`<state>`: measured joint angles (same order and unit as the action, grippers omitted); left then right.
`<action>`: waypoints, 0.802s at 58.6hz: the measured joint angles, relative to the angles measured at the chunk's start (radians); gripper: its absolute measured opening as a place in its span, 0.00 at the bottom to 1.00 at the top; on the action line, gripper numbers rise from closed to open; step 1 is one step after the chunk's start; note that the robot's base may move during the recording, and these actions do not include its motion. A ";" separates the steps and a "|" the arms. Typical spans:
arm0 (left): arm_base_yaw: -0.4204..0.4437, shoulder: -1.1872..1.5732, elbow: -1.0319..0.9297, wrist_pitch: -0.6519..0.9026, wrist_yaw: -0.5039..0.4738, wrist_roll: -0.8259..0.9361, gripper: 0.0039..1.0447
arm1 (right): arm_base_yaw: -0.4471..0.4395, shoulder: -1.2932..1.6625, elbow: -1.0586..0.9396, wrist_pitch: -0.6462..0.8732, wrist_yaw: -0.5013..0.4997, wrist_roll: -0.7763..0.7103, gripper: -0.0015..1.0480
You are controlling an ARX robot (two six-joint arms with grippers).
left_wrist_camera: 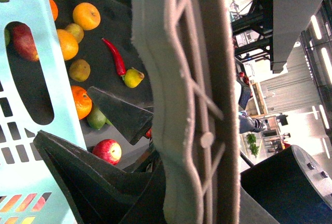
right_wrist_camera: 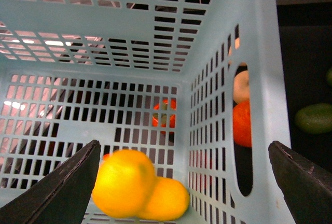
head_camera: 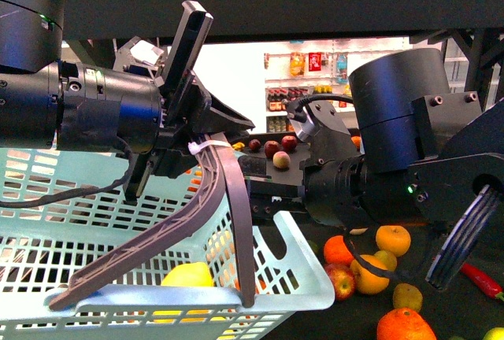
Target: Pick lemon from shelf
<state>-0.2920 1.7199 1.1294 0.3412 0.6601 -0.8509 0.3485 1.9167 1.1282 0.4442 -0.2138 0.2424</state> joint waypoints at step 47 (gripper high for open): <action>0.000 0.001 0.000 0.000 0.001 -0.002 0.07 | -0.247 -1.133 -0.724 -0.270 0.180 -0.142 0.93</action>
<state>-0.2920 1.7206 1.1294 0.3412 0.6613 -0.8532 0.1013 0.7837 0.4038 0.1745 -0.0334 0.1005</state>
